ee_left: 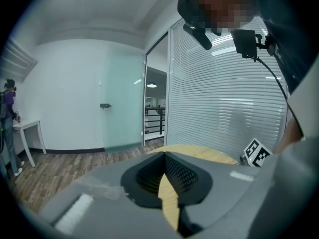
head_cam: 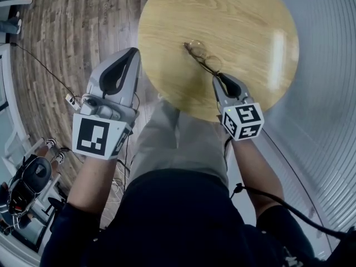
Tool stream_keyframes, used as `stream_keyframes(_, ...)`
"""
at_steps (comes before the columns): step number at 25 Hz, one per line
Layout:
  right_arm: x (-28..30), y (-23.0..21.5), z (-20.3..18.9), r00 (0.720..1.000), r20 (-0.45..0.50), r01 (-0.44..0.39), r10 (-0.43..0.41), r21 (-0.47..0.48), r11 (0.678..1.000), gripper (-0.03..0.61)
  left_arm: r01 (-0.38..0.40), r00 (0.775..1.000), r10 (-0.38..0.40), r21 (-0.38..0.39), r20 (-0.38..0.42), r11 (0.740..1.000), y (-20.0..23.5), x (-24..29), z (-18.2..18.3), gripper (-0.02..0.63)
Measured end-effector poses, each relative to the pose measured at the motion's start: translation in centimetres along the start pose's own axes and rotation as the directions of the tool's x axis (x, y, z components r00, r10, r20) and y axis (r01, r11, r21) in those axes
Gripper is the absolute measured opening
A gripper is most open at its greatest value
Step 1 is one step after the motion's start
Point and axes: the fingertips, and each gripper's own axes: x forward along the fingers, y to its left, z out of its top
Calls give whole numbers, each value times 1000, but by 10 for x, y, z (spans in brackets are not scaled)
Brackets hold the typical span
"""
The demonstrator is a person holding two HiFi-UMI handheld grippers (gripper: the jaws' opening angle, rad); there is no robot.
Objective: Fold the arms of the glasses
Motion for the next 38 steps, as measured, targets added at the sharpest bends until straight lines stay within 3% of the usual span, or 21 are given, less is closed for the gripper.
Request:
stream_keyframes(15, 14, -13, 29, 1000, -29, 2, -2, 13, 1000, 71, 8, 1000, -8, -26, -6, 1000, 19, 16, 23, 2)
stream_keyframes(20, 20, -19, 26, 999, -32, 4, -3, 15, 1000, 71, 16, 1000, -16, -15, 16, 1000, 19, 18, 27, 2)
stream_keyframes(29, 27, -29, 17, 999, -50, 22, -21, 22, 1000, 77, -8, 1000, 8, -15, -30, 1000, 27, 11, 14, 2)
stream_keyframes(32, 29, -29, 14, 998, -63, 13, -12, 26, 1000, 120, -6, 1000, 6, -15, -23, 1000, 28, 11, 14, 2)
stream_keyframes(38, 29, -26, 16, 997, -75, 11, -9, 23, 1000, 130, -13, 1000, 12, -16, -12, 1000, 32, 10, 20, 2)
